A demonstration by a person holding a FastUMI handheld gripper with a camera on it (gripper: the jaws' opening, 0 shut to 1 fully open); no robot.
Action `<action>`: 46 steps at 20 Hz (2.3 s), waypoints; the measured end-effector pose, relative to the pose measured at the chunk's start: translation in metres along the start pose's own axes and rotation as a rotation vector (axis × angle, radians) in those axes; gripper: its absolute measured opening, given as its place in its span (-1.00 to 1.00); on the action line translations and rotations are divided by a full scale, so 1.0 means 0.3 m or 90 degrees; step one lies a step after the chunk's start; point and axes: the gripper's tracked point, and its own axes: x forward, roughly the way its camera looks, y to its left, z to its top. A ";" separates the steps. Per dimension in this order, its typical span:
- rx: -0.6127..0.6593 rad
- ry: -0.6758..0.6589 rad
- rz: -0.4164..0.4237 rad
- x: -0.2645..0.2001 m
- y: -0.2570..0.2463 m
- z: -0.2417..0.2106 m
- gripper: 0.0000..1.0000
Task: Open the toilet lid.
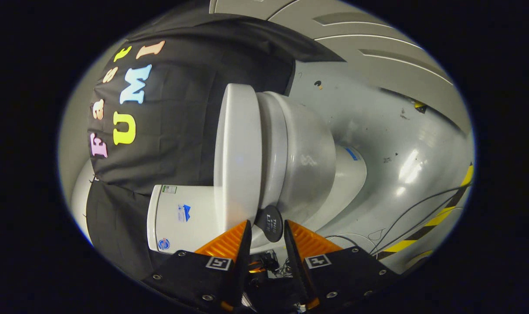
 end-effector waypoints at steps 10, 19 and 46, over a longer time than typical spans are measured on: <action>-0.016 -0.053 0.011 -0.008 0.026 0.041 -1.00; -0.129 -0.105 -0.093 -0.056 0.123 0.055 -1.00; -0.380 -0.254 -0.143 -0.151 0.647 -0.088 -1.00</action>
